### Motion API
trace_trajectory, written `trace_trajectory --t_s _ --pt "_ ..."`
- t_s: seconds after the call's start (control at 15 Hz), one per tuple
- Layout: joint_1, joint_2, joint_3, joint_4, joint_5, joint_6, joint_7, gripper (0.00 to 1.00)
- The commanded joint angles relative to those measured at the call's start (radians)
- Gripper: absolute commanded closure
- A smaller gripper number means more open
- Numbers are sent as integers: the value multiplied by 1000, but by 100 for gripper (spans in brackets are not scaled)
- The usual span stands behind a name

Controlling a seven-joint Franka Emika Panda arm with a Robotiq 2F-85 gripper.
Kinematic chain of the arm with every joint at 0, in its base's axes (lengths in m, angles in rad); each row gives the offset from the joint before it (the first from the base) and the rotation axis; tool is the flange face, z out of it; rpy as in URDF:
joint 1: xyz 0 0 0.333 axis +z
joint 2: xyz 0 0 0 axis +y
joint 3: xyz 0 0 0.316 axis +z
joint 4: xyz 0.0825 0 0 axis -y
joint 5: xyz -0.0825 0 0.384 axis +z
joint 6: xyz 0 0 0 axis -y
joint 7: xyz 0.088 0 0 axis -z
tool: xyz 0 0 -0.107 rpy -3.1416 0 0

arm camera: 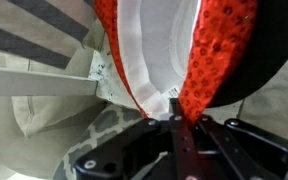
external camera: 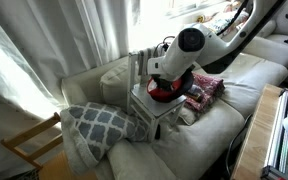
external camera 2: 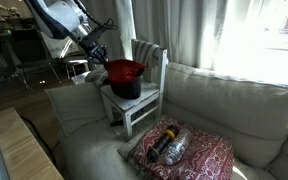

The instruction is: Pick up the black hat and put it upside down on the chair, pick up the red hat and put it in the black hat

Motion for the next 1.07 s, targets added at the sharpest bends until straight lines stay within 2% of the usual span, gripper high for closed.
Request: trace_trajectory --t_s 0.0,0.13,0.27,0.67,0.87,1.0 --pt "6 40 6 57 -30 66 22 99" --pt "7 43 8 67 -26 67 -2 99" --pt "0 43 15 59 14 45 -36 70" --pt "-23 -14 18 51 70 35 -67 27" --pt "-26 -65 17 45 175 18 -155 4" --pt "-29 -106 22 40 261 -24 -227 0"
